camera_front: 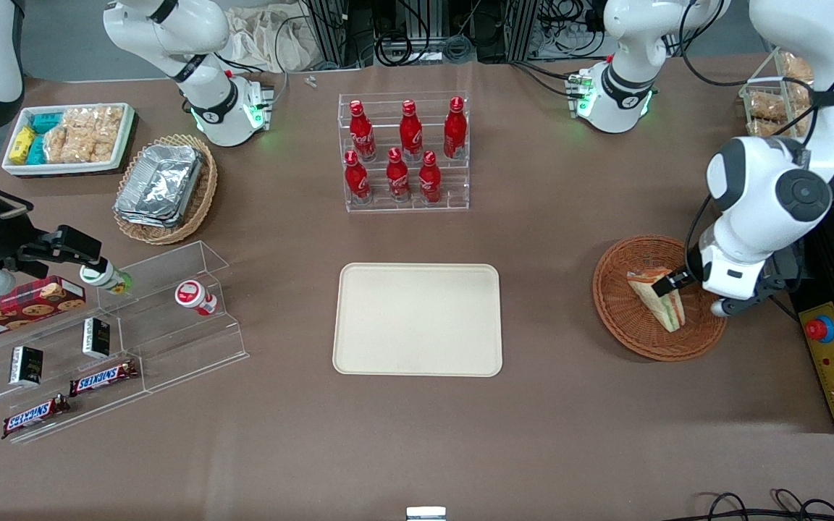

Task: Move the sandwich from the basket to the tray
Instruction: 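Lower the open left gripper around the wrapped sandwich's edge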

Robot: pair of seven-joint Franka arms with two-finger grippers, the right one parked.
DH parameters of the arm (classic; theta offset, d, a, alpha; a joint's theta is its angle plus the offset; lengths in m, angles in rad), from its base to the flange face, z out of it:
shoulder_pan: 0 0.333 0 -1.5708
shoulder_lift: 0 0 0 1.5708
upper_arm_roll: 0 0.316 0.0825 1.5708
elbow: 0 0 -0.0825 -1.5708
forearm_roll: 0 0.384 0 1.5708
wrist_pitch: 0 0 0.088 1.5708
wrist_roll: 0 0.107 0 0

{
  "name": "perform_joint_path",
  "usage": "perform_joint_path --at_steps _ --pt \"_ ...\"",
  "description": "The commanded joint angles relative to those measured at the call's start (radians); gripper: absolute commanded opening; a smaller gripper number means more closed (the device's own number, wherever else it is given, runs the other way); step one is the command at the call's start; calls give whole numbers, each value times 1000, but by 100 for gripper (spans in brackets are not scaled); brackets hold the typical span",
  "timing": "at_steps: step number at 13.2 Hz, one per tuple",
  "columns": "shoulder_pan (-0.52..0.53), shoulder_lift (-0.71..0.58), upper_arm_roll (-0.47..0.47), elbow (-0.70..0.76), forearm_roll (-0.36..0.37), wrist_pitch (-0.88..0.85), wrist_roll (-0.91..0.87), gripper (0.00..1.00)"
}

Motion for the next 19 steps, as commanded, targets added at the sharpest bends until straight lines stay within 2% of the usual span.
perform_joint_path --at_steps 1,13,15,19 --pt "6 9 5 -18 5 33 -23 99" --pt "7 104 7 -23 -10 130 -42 97" --pt "7 105 7 -23 -10 136 -42 72" --pt "6 110 7 -23 -10 147 -42 41"
